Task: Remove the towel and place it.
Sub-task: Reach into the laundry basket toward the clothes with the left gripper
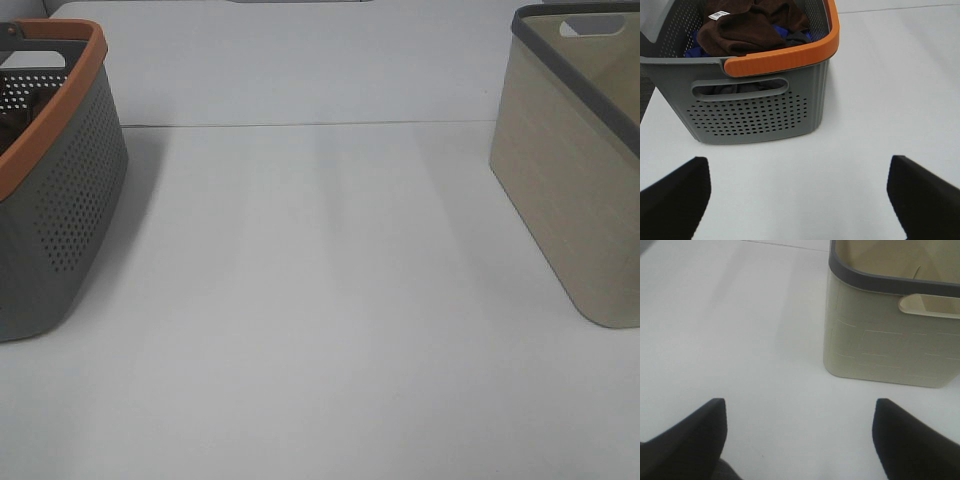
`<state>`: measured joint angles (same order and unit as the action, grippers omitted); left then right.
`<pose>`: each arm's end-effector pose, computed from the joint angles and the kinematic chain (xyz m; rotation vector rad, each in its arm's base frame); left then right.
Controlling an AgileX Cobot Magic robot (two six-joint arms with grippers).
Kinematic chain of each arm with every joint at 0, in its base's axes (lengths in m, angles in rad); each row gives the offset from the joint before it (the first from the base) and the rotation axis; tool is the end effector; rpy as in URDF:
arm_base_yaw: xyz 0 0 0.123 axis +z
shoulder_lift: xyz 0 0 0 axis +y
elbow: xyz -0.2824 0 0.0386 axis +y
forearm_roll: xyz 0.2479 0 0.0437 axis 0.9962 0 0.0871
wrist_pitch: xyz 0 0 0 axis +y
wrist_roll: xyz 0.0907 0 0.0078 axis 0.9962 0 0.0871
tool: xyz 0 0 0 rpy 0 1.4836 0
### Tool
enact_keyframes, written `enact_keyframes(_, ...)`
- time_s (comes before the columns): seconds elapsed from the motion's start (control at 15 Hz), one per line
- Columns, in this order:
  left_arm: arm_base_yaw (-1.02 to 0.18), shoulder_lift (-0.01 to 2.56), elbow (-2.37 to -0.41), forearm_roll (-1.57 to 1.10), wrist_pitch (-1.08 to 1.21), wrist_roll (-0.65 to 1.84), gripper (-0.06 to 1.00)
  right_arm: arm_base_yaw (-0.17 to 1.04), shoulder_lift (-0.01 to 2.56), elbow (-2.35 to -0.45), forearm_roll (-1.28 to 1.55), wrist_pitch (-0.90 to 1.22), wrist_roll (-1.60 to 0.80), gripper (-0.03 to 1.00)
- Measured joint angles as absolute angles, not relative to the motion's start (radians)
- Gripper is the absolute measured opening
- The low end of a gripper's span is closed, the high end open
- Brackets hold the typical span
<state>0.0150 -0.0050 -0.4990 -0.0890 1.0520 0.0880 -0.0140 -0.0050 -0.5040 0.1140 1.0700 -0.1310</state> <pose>-0.0052 -0.0071 0.2778 0.0779 2.0272 -0.0413 -0.0066 0.0092 0.2779 -0.1257 2.0357 0.0456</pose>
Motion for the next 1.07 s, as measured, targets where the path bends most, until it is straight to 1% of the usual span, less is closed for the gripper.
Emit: enact_keyframes(1.07,0.015,-0.005,-0.499,-0.089,1.052,0.088,0.91,-0.014,-0.005,-0.504,0.114,1.070,-0.131,0.77)
